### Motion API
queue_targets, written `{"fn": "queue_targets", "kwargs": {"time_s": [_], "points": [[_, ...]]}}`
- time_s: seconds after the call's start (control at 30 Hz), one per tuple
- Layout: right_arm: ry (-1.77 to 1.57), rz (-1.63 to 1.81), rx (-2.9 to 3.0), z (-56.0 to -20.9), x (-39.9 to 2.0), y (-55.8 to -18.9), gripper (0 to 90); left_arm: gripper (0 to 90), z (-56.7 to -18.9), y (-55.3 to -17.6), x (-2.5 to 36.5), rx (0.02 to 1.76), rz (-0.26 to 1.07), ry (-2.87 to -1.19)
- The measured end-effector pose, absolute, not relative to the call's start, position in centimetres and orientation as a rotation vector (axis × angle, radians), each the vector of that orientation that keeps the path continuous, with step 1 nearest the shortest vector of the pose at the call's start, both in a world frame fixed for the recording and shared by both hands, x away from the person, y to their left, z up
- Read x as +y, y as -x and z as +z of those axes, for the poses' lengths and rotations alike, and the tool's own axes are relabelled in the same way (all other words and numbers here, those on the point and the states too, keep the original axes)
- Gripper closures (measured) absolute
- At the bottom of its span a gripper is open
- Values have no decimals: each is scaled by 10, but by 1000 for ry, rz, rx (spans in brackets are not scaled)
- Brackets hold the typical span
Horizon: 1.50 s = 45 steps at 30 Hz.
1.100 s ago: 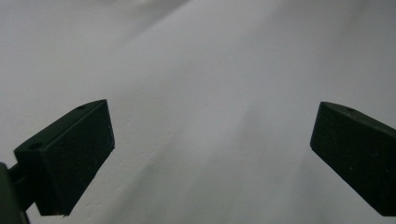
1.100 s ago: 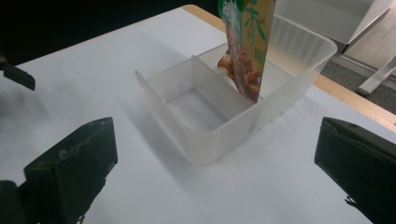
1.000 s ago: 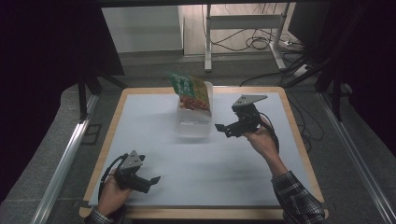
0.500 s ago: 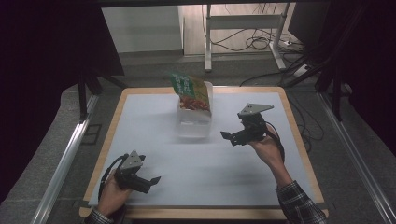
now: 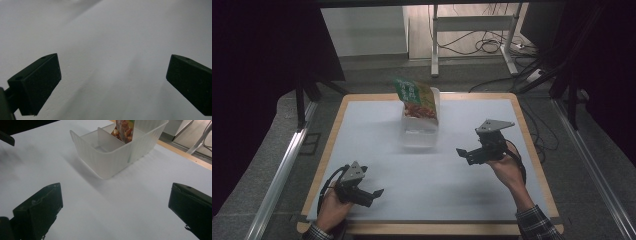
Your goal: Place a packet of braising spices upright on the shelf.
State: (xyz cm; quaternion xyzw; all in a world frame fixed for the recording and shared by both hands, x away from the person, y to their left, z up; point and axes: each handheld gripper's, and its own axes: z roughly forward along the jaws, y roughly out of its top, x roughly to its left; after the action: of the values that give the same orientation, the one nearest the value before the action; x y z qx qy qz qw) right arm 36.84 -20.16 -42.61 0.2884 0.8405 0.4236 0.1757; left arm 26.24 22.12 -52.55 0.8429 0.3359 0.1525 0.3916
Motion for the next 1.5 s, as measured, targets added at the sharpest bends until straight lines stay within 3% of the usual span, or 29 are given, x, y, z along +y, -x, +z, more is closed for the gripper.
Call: {"fn": "queue_targets", "kwargs": {"time_s": [0.97,1.5], "points": [[-881,1221,2301,-442,-237,-328,0,0,-526,-262,221,848,390,-2153],[-934,1204,2278,-469,-264,-306,0,0,-526,-262,220,841,395,-2162]]}}
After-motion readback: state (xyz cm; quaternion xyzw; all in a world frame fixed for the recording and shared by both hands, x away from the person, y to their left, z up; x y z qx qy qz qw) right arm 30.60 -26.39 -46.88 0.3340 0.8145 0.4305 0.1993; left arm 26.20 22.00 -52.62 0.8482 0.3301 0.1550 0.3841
